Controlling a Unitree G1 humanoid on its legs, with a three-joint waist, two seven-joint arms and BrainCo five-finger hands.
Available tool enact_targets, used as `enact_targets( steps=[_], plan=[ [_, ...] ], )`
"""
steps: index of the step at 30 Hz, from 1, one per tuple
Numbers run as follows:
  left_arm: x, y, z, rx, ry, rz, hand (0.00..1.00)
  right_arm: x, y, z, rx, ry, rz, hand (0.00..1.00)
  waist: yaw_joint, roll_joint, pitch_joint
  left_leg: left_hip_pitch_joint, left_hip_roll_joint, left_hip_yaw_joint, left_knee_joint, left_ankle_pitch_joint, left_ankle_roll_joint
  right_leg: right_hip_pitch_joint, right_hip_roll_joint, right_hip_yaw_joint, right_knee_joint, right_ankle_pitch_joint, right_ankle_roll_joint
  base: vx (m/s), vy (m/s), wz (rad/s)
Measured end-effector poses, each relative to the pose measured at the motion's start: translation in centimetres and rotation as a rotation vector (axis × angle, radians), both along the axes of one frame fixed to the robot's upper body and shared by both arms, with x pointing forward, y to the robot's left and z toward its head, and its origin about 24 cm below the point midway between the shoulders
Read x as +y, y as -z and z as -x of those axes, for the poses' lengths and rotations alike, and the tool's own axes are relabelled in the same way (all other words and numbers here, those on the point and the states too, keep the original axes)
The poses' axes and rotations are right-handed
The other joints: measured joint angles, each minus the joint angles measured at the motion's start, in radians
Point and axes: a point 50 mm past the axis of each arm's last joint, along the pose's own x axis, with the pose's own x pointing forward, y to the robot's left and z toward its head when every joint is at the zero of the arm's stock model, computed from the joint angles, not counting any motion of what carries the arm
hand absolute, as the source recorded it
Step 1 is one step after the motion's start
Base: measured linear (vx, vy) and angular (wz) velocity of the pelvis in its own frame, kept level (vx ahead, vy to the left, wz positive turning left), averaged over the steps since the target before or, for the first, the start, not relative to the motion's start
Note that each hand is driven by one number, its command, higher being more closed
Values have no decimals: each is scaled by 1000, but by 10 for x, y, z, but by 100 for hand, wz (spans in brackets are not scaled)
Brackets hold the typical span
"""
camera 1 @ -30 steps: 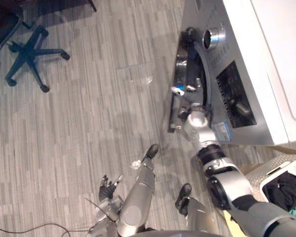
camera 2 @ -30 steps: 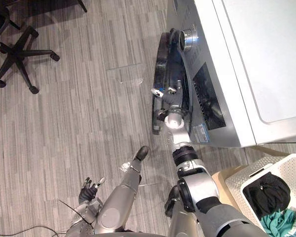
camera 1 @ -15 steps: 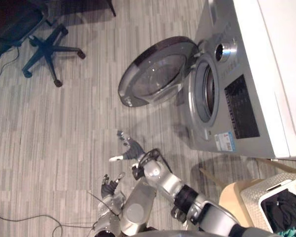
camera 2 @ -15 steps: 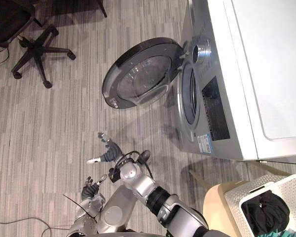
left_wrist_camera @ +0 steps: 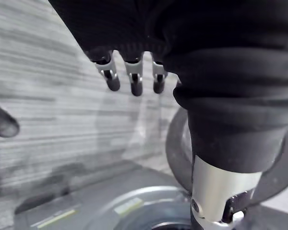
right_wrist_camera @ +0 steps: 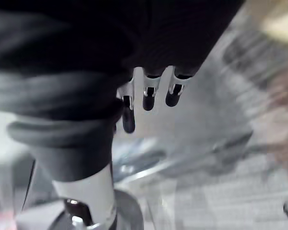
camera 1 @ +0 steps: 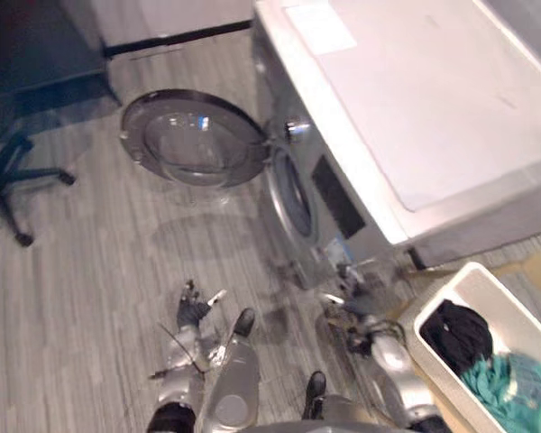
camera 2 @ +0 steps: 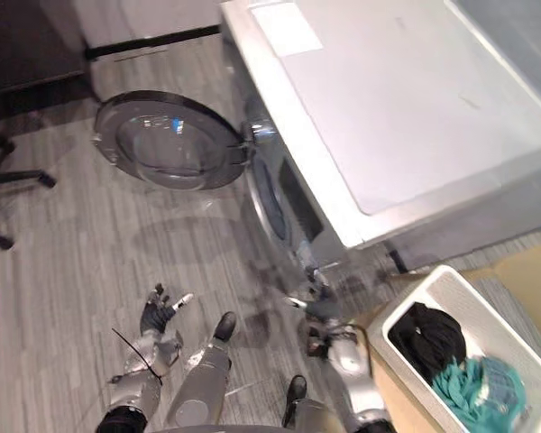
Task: Pick up the laundry basket with both hands and put the clothes into the washing machine.
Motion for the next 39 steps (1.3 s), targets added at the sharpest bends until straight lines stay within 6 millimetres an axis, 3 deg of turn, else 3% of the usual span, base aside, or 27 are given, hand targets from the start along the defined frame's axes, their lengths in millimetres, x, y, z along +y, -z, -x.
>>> enact_targets(
  steps=[4,6,8,11,14,19,31,36,39],
  plan=[
    [44,-39,-27,-108,-68,-109,0,-24,10,21,57,105,7,0,-45,-6,-4,-9,38,56,-7,0,0,-31,31,66,-32,42,-5,-32,-22,-64],
    [71,-68,-42,-176,-111,-178,0,-29,15,31,87,124,0,0,-51,-8,-3,-17,53,72,-6,0,0,-47,44,96,-38,60,-4,-3,-19,-46],
    [102,-112,-56,-278,-182,-267,0,-30,19,40,110,135,-27,0,-61,-12,-1,-42,70,88,11,0,0,-67,57,118,-54,84,-6,-30,-14,-33],
    [133,-151,-60,-354,-261,-339,0,-27,20,40,103,172,-80,0,-74,-24,6,-70,91,95,43,-9,-11,-71,75,138,-93,119,-4,-32,4,-26],
    [158,-169,-55,-368,-348,-344,0,-21,21,39,99,191,-131,0,-72,-47,19,-105,118,105,83,-31,-25,-92,94,161,-115,140,1,-64,9,-34],
    [171,-157,-48,-290,-404,-300,0,-18,21,39,96,202,-169,0,-68,-63,33,-148,133,93,145,-57,-26,-99,106,171,-125,152,10,-13,2,-7],
    [183,-155,-35,-288,-477,-286,0,-15,22,39,96,194,-176,0,-47,-63,72,-172,134,69,172,-66,-26,-97,112,153,-125,155,5,39,-13,3],
    [187,-140,-20,-251,-510,-270,0,-14,19,37,84,188,-179,0,-46,-51,80,-134,129,72,179,-78,-22,-79,108,151,-78,120,5,12,-5,4],
    [176,-120,-3,-266,-517,-228,0,-14,12,34,51,183,-178,0,-46,-41,84,-71,110,86,161,-88,-14,-49,90,153,-34,81,7,-4,-10,10]
  ],
)
